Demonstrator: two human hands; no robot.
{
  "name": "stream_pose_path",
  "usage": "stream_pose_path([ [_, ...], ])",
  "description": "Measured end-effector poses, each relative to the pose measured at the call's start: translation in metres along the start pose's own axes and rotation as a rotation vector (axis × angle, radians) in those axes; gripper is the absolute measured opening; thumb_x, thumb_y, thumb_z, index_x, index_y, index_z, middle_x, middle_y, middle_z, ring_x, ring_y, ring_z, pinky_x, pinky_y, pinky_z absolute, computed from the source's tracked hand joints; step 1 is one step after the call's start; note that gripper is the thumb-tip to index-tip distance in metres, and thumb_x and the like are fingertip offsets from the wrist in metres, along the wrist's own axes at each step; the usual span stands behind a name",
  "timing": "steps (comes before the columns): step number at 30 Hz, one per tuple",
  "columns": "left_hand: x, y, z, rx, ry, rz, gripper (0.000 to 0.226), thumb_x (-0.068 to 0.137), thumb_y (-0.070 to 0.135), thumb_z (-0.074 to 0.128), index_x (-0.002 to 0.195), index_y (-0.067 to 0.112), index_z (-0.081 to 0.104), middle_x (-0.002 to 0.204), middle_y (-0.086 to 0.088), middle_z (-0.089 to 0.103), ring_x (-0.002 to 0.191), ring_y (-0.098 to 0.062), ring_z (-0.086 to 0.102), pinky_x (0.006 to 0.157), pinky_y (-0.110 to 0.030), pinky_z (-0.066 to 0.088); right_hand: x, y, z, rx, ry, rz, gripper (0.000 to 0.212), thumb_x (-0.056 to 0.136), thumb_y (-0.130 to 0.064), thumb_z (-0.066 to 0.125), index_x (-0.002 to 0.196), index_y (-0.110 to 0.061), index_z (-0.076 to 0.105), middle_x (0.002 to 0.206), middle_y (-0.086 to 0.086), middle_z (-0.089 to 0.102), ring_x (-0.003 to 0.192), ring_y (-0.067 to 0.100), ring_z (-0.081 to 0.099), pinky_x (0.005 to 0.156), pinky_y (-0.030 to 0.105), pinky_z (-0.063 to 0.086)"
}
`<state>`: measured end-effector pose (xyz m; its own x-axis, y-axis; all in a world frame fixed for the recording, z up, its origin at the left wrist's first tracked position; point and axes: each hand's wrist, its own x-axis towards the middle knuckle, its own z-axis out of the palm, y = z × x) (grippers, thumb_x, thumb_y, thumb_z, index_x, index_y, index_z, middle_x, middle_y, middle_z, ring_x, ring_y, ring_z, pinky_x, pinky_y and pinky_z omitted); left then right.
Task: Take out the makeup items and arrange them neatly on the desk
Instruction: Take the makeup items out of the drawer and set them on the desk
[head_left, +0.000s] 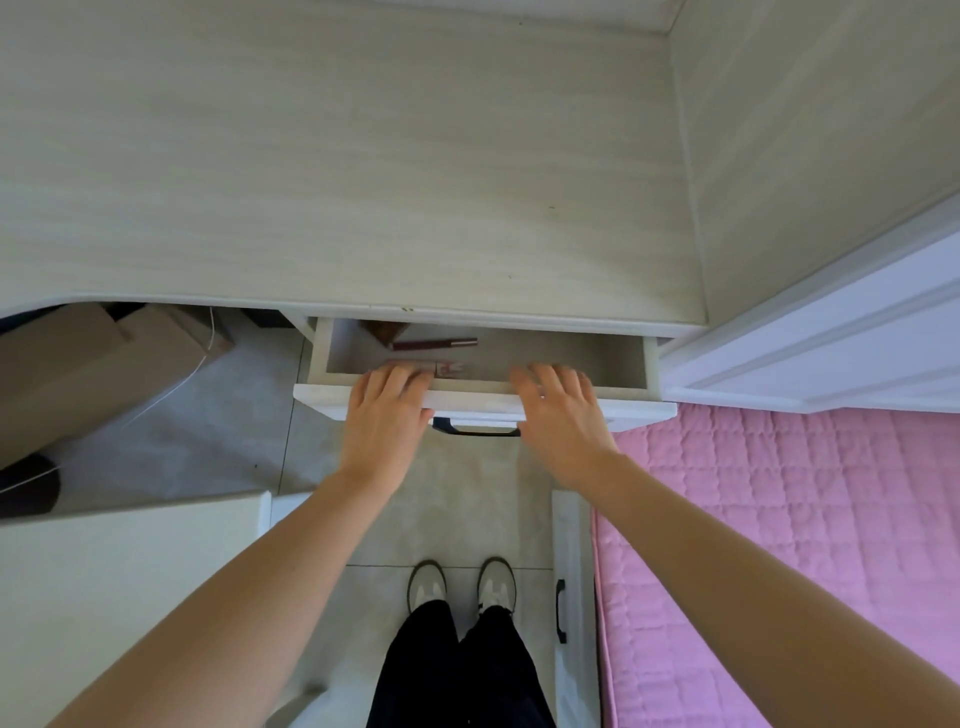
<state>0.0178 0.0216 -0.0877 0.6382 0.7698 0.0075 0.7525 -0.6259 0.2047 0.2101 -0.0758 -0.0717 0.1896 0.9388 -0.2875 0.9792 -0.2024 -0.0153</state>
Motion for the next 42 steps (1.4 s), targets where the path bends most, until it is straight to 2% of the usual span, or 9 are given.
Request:
stream_pose_path([
  [2,-0.006,0.000,-0.001,0.001,-0.033,-0.004,0.039,0.080,0.019,0.073,0.117,0.009,0.063,0.115,-0.008,0.060,0.104,-0.033,0.055,0.093,-0.044,0.044,-0.004,0.005,0.005,-0.019,-0.099,0.023,0.061,0.092,-0.020,0.051,0.147,-0.018,0.023,0.141,0.006,0.040,0.128,0.033,0.038,0.111,0.049,0.025],
  [4,-0.011,0.000,-0.002,0.001,-0.061,-0.010,0.039,0.081,0.019,0.072,0.117,0.010,0.063,0.115,-0.008,0.060,0.103,-0.032,0.054,0.093,-0.044,0.043,-0.010,0.006,0.006,-0.006,-0.135,0.028,0.061,0.090,-0.016,0.052,0.145,-0.019,0.027,0.135,0.004,0.046,0.124,0.031,0.044,0.109,0.049,0.028],
  [9,-0.034,0.004,-0.008,0.005,-0.098,0.024,0.040,0.077,0.017,0.076,0.115,0.010,0.065,0.112,-0.008,0.061,0.100,-0.031,0.056,0.090,-0.044,0.047,-0.031,0.001,0.006,0.000,-0.134,0.021,0.063,0.080,0.001,0.056,0.137,-0.020,0.037,0.124,0.003,0.053,0.110,0.031,0.052,0.098,0.044,0.041],
  [14,-0.066,0.006,-0.014,0.014,-0.141,0.070,0.043,0.072,0.020,0.081,0.111,0.010,0.067,0.105,-0.007,0.063,0.096,-0.031,0.059,0.083,-0.043,0.051,-0.062,-0.007,0.017,-0.007,-0.146,0.010,0.060,0.082,-0.004,0.059,0.135,-0.021,0.038,0.122,0.001,0.054,0.107,0.028,0.054,0.090,0.040,0.046],
  [19,-0.093,0.008,-0.015,0.012,-0.176,0.073,0.042,0.070,0.022,0.083,0.108,0.011,0.069,0.101,-0.006,0.064,0.093,-0.030,0.060,0.080,-0.041,0.052,-0.087,-0.017,0.030,0.009,-0.155,0.014,0.059,0.081,-0.009,0.064,0.132,-0.024,0.040,0.118,-0.002,0.055,0.103,0.025,0.054,0.083,0.038,0.046],
  [23,-0.135,0.018,-0.022,0.015,-0.249,0.054,0.044,0.067,0.021,0.085,0.107,0.012,0.070,0.100,-0.005,0.065,0.092,-0.030,0.061,0.076,-0.040,0.052,-0.129,-0.029,0.037,0.033,-0.223,-0.013,0.053,0.085,-0.015,0.064,0.132,-0.024,0.040,0.117,-0.003,0.055,0.102,0.025,0.053,0.077,0.037,0.044],
  [29,-0.157,0.021,-0.025,0.005,-0.273,0.027,0.044,0.066,0.020,0.085,0.106,0.012,0.070,0.100,-0.006,0.065,0.093,-0.031,0.061,0.078,-0.040,0.052,-0.148,-0.039,0.042,0.042,-0.243,-0.008,0.053,0.085,-0.011,0.063,0.132,-0.022,0.040,0.117,-0.002,0.054,0.102,0.025,0.052,0.072,0.035,0.038],
  [42,-0.183,0.029,-0.023,-0.038,-0.308,-0.015,0.042,0.073,0.021,0.081,0.112,0.012,0.068,0.105,-0.005,0.064,0.100,-0.030,0.059,0.085,-0.042,0.050,-0.170,-0.040,0.047,0.058,-0.273,-0.052,0.054,0.088,-0.014,0.061,0.135,-0.023,0.036,0.124,-0.002,0.053,0.108,0.025,0.051,0.080,0.035,0.044],
])
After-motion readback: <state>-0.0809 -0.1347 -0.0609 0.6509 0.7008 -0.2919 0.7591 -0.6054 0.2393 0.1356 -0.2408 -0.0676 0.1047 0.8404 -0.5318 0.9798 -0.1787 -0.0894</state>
